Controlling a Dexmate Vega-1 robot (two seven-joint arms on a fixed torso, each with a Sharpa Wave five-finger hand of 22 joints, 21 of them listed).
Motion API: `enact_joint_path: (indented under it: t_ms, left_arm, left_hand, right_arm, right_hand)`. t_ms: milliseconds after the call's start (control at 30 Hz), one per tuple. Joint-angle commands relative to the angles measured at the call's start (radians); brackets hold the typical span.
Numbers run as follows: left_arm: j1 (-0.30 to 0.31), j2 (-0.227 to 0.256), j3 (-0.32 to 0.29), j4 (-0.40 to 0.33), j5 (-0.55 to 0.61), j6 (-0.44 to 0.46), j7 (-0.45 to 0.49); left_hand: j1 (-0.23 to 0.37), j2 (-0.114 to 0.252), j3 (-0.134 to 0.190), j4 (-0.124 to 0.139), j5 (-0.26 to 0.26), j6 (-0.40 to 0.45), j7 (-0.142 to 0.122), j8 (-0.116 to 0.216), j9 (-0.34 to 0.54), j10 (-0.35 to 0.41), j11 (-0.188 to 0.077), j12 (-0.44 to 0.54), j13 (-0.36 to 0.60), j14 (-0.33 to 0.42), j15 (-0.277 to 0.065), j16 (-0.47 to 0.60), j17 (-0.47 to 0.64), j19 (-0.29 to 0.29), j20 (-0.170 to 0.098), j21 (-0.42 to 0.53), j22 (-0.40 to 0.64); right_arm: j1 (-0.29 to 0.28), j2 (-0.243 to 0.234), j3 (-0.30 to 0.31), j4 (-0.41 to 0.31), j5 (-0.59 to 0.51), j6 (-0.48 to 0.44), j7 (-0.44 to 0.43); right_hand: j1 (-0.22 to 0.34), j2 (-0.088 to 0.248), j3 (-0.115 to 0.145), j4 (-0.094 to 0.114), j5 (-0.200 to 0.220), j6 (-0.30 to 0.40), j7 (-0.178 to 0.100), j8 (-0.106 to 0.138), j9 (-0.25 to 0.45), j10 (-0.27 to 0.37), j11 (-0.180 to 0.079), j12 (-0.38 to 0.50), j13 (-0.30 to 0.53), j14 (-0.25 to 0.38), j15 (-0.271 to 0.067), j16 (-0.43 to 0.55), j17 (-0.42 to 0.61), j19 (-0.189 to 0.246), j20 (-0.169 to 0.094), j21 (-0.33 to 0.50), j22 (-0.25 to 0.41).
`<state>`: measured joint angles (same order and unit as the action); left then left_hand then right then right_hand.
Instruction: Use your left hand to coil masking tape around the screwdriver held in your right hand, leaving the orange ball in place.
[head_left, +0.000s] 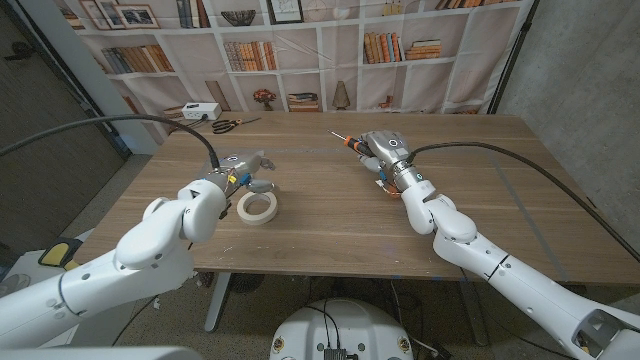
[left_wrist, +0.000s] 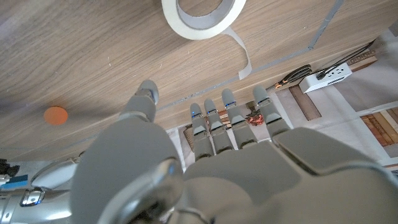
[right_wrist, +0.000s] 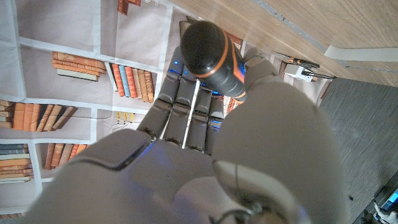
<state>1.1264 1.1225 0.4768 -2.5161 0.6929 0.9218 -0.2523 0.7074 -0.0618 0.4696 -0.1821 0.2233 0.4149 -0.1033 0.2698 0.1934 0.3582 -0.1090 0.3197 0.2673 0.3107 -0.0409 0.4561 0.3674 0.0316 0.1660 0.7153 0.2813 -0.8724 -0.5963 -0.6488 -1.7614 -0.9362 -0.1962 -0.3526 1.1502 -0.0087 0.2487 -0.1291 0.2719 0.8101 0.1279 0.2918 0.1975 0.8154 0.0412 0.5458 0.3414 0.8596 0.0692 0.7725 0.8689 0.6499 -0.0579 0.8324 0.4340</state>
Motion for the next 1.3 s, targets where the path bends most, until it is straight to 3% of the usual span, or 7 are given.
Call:
enact_joint_path:
  t_ms: [33,167,300,533,700,1167,1300]
  left_arm:
    - [-0.119,-0.011,0.171,-0.003,0.368,0.100,-0.351]
    - [-0.123,-0.043,0.159,0.015,0.416,0.081,-0.449]
    - [-0.113,-0.077,0.155,0.039,0.490,0.061,-0.509]
    - [-0.093,-0.157,0.150,0.085,0.639,0.001,-0.613]
    - [-0.067,-0.229,0.142,0.125,0.769,-0.067,-0.678]
    - [0.013,-0.381,0.060,0.188,0.932,-0.226,-0.770]
    - [0.029,-0.417,0.042,0.203,0.969,-0.258,-0.791]
  left_hand:
    - [0.023,-0.005,-0.010,0.005,0.008,0.014,0.004,-0.001,0.005,0.010,-0.005,0.004,0.006,-0.008,-0.022,0.015,0.010,0.003,0.007,0.010,0.004]
    - [0.033,-0.014,-0.028,0.016,0.011,0.036,0.007,0.002,0.006,0.038,-0.007,0.014,0.014,-0.002,-0.025,0.032,0.021,0.006,0.008,0.017,0.008]
    - [0.034,-0.019,-0.042,0.023,0.014,0.044,0.012,0.001,0.006,0.047,0.009,0.017,0.019,0.001,-0.028,0.044,0.030,0.009,0.008,0.023,0.010]
    - [0.031,-0.023,-0.057,0.031,0.015,0.048,0.014,-0.002,0.007,0.053,0.005,0.018,0.025,0.002,-0.032,0.054,0.037,0.010,0.004,0.028,0.013]
    - [0.032,-0.035,-0.069,0.034,0.019,0.054,0.014,-0.006,0.008,0.062,-0.004,0.026,0.034,-0.045,-0.051,0.026,0.031,0.007,-0.004,0.035,0.015]
    - [0.050,-0.051,-0.090,0.037,0.032,0.099,0.003,0.000,0.013,0.058,-0.018,0.039,0.054,-0.068,-0.041,-0.022,0.002,-0.027,0.000,0.038,0.014]
    - [0.053,-0.052,-0.095,0.039,0.033,0.104,0.000,-0.001,0.014,0.070,-0.021,0.047,0.058,-0.065,-0.053,-0.032,-0.007,-0.029,-0.004,0.040,0.013]
  right_arm:
    - [0.037,0.016,-0.002,0.055,0.020,0.038,-0.034]
    - [0.047,0.019,-0.007,0.068,0.027,0.044,-0.030]
    - [0.052,0.019,-0.009,0.076,0.034,0.051,-0.036]
    - [0.050,0.014,-0.008,0.080,0.042,0.052,-0.042]
    - [0.046,0.009,-0.007,0.077,0.045,0.053,-0.044]
    - [0.036,0.003,-0.004,0.069,0.050,0.053,-0.051]
    - [0.033,0.002,-0.001,0.067,0.055,0.053,-0.052]
  right_hand:
    - [0.120,0.125,-0.003,-0.001,0.008,0.246,-0.234,0.001,0.003,0.138,-0.131,-0.006,0.002,0.194,-0.298,-0.004,0.006,-0.003,-0.140,0.010,0.002]
    - [0.121,0.125,-0.005,-0.001,0.009,0.248,-0.232,0.000,0.003,0.140,-0.130,-0.007,0.004,0.196,-0.298,-0.007,0.008,-0.005,-0.140,0.013,0.002]
    - [0.122,0.126,-0.007,-0.001,0.011,0.248,-0.232,-0.001,0.003,0.140,-0.131,-0.008,0.005,0.198,-0.298,-0.010,0.009,-0.006,-0.140,0.018,0.002]
    - [0.124,0.127,-0.010,0.000,0.013,0.248,-0.232,-0.003,0.004,0.141,-0.129,-0.010,0.006,0.201,-0.298,-0.014,0.011,-0.009,-0.140,0.023,0.002]
    - [0.125,0.127,-0.011,0.001,0.014,0.248,-0.231,-0.005,0.004,0.142,-0.128,-0.010,0.008,0.203,-0.299,-0.017,0.013,-0.012,-0.140,0.027,0.001]
    - [0.128,0.128,-0.017,0.002,0.017,0.249,-0.230,-0.009,0.005,0.145,-0.127,-0.012,0.012,0.208,-0.298,-0.025,0.017,-0.017,-0.140,0.038,0.001]
    - [0.129,0.129,-0.019,0.003,0.018,0.251,-0.231,-0.010,0.005,0.144,-0.128,-0.014,0.014,0.209,-0.298,-0.029,0.018,-0.020,-0.140,0.042,0.000]
